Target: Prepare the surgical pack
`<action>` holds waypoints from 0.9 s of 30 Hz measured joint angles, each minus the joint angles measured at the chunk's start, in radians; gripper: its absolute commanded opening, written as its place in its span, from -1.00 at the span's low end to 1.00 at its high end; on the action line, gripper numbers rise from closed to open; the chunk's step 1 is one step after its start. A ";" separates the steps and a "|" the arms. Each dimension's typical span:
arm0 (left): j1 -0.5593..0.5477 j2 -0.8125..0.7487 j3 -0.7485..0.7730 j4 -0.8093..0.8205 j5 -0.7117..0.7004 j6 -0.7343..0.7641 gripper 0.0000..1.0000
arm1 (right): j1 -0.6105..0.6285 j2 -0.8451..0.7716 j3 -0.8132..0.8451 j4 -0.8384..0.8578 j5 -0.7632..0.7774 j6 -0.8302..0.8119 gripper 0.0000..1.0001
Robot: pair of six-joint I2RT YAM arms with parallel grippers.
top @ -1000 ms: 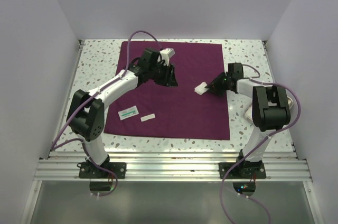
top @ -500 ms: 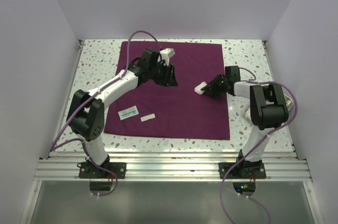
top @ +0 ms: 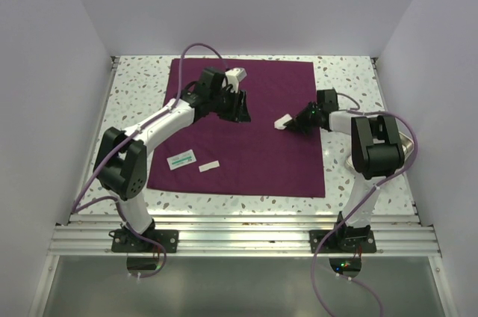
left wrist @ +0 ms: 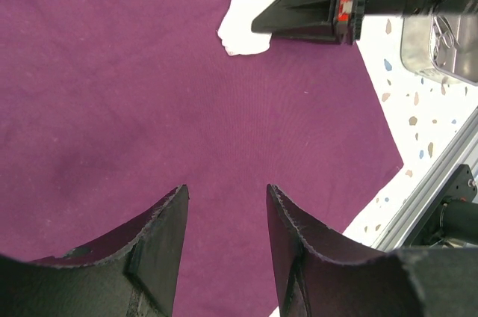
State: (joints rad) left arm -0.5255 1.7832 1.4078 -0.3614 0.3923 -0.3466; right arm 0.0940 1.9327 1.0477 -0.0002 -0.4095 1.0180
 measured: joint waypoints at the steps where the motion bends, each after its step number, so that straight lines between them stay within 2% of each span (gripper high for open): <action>1: 0.001 -0.002 -0.003 0.002 0.000 0.000 0.00 | 0.000 0.000 0.025 -0.033 0.002 -0.018 -1.00; 8: 0.002 -0.043 -0.080 0.002 -0.006 0.038 0.00 | -0.014 -0.066 0.242 -0.301 0.006 -0.250 -1.00; 12: 0.002 -0.083 -0.141 0.005 -0.021 0.071 0.00 | -0.095 -0.149 0.304 -0.446 -0.011 -0.422 -1.00; 16: 0.002 -0.140 -0.214 0.024 -0.030 0.082 0.00 | -0.278 -0.282 0.214 -0.503 -0.039 -0.536 -1.00; 21: 0.002 -0.185 -0.290 0.069 -0.029 0.084 0.00 | -0.571 -0.462 0.073 -0.610 -0.047 -0.671 -1.00; 23: 0.002 -0.191 -0.314 0.084 -0.029 0.087 0.00 | -0.616 -0.497 0.048 -0.653 -0.037 -0.729 -1.00; 27: 0.002 -0.193 -0.343 0.093 -0.027 0.095 0.00 | -0.623 -0.519 -0.027 -0.711 -0.028 -0.829 -1.00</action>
State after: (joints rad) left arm -0.5236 1.5902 1.0653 -0.2680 0.3656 -0.2512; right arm -0.5289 1.4136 1.0206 -0.7109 -0.4377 0.1894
